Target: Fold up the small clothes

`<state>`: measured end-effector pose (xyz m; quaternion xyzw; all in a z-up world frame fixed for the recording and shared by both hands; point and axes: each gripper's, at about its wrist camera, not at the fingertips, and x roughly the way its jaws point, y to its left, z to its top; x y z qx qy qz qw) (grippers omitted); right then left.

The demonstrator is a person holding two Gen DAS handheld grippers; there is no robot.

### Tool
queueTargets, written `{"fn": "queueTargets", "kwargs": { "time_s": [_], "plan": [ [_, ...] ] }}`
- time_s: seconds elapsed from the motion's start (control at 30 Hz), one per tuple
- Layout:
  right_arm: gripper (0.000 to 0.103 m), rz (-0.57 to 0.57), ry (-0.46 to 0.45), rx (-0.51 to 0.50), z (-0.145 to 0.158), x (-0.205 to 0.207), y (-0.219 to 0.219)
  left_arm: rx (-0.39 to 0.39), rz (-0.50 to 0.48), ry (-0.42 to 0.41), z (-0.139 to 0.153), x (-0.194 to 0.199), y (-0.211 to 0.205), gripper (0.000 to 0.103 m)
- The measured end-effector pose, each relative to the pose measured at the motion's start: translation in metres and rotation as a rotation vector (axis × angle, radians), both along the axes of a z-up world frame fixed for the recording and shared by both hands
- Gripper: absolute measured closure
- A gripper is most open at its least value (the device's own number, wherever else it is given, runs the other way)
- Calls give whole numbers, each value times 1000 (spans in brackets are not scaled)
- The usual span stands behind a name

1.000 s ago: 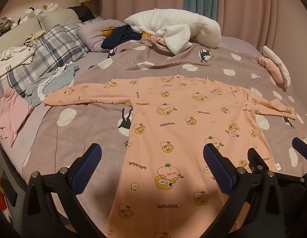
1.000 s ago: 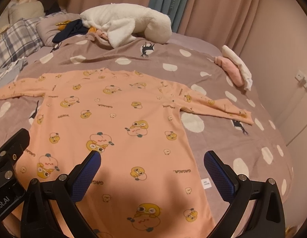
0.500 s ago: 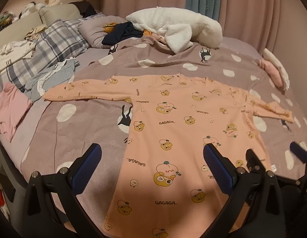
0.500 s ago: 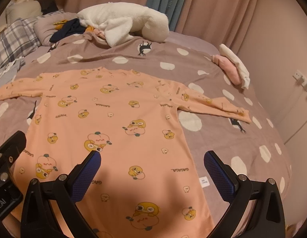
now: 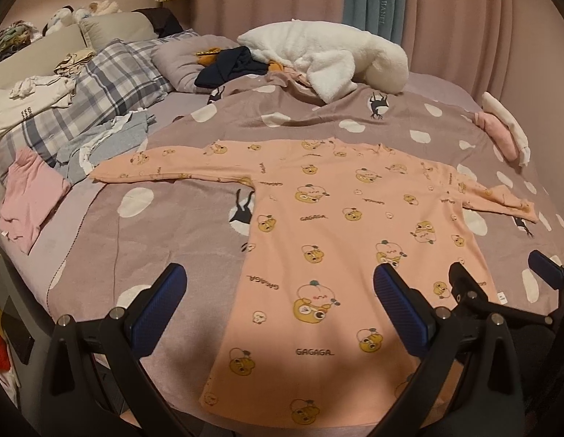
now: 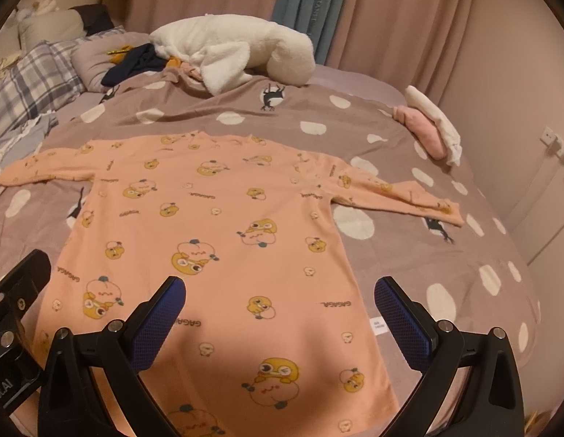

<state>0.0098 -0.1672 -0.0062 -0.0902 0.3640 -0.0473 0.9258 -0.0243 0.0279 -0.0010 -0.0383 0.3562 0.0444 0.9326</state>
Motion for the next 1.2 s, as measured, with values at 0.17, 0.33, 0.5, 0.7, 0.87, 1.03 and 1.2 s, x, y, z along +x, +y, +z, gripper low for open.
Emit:
{"fn": "queueTargets", "kwargs": {
  "time_s": [0.17, 0.33, 0.5, 0.7, 0.87, 1.03, 1.2],
  "plan": [
    [0, 19, 12, 36, -7, 10, -9, -25, 38, -10, 0, 8, 12, 0],
    [0, -45, -34, 146, -7, 30, -76, -37, 54, -6, -3, 30, 16, 1],
    [0, -257, -16, 458, -33, 57, -212, -131, 131, -22, -12, 48, 19, 1],
    [0, -412, -68, 614, -57, 96, -341, -206, 132, -132, -9, 59, -1, 1],
    [0, -560, -103, 1070, -110, 134, -420, -268, 25, -29, -31, 87, -27, 1],
    [9, -634, -196, 1191, -112, 149, -441, -171, -34, 56, -53, 104, -55, 1],
    [28, -666, -232, 1223, -111, 161, -456, -156, -66, 90, -65, 110, -66, 1]
  ]
}}
